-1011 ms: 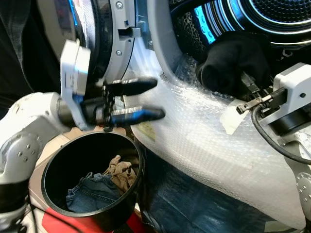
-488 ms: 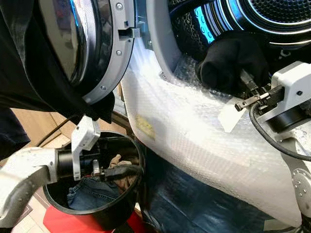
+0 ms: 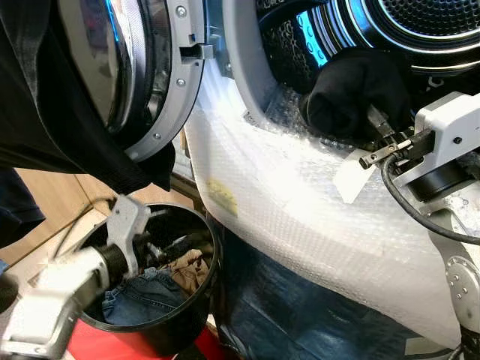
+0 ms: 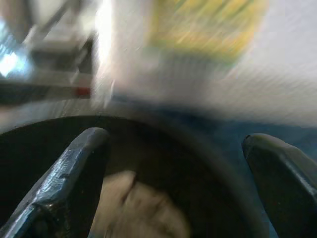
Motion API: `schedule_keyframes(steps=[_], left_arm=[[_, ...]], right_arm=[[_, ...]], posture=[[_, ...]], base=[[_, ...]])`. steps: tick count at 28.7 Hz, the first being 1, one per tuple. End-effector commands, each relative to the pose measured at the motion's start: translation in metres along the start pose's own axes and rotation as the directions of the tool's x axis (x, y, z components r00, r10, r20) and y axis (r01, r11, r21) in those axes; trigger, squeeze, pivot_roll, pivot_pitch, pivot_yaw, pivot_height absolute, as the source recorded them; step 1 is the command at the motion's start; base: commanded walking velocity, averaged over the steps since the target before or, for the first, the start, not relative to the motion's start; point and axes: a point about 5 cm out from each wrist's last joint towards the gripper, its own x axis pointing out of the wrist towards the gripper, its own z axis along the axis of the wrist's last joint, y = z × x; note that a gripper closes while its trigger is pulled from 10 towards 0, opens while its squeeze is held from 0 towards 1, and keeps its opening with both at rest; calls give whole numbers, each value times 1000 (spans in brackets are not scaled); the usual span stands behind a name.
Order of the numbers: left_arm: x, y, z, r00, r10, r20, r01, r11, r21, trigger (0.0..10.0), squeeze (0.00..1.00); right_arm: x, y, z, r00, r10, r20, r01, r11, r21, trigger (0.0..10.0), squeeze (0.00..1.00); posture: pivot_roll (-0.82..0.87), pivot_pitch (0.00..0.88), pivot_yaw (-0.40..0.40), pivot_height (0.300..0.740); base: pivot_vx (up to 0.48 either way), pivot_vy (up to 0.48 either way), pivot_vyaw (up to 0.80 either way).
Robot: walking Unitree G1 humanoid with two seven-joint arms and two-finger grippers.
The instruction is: Clothes washing
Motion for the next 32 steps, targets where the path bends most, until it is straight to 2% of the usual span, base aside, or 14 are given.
schedule_keyframes(steps=[1,4,8,10,14,15,16,17,19,21,26,29,30,32], left_arm=[[-1,9,-11,995,94,-9,-94,996,-4,10000,1000],[-2,18,-38,971,230,-71,-232,972,-34,10000,1000],[-8,25,-62,937,337,-94,-343,937,-65,10000,1000],[-10,27,-63,927,370,-65,-375,922,-99,10000,1000],[-8,31,-55,909,416,-4,-416,908,-57,10000,1000],[-7,32,-51,904,428,20,-427,903,-46,10000,471],[-5,33,-49,900,435,36,-434,900,-42,10000,471],[-4,33,-47,896,442,45,-441,897,-40,10000,0],[-3,34,-48,885,463,50,-463,886,-20,10000,0],[-1,33,-49,880,470,67,-469,883,-35,10000,0],[1,28,-48,886,456,86,-453,890,-52,10000,0],[3,26,-51,882,461,92,-460,887,-37,10000,0],[3,26,-51,882,461,92,-460,887,-37,10000,0],[2,25,-55,878,471,89,-469,882,-42,10000,0]], right_arm=[[-2,-3,-15,997,-12,-71,13,1000,18,0,0],[1,1,-14,998,-5,-63,6,1000,22,0,0],[3,3,-11,999,-1,-50,2,1000,18,0,0],[3,2,-8,999,-1,-44,2,1000,12,0,0],[4,-1,-5,999,-9,-31,9,1000,9,0,0],[4,-1,-5,1000,-12,-28,12,1000,13,0,0],[5,-2,-6,1000,-14,-27,14,1000,15,0,0],[6,-1,-6,1000,-15,-25,15,1000,18,0,0],[11,-3,-4,1000,-27,-6,27,999,17,0,0],[15,-8,1,998,-54,27,53,998,19,0,0],[32,-36,20,982,-168,86,167,986,11,0,0],[50,-59,38,951,-272,148,270,962,33,0,0],[50,-59,38,951,-272,148,270,962,33,0,0],[63,-72,58,924,-330,193,323,944,71,0,0]], posture=[[-6,50,-5,740],[-13,42,-1,740],[-22,37,5,740],[-29,41,6,740],[-17,53,2,740],[-12,54,0,740],[-10,56,0,740],[-8,57,-1,740],[-7,59,-5,740],[-5,61,-9,740],[-8,66,-20,740],[-4,69,-30,740],[-4,69,-30,740],[-15,81,-31,740]], base=[[0,0,0],[0,0,0],[0,0,0],[0,0,0],[0,0,0],[0,0,0],[0,0,0],[0,0,0],[0,0,0],[0,0,0],[0,0,0],[0,0,0],[0,0,0],[0,0,0]])
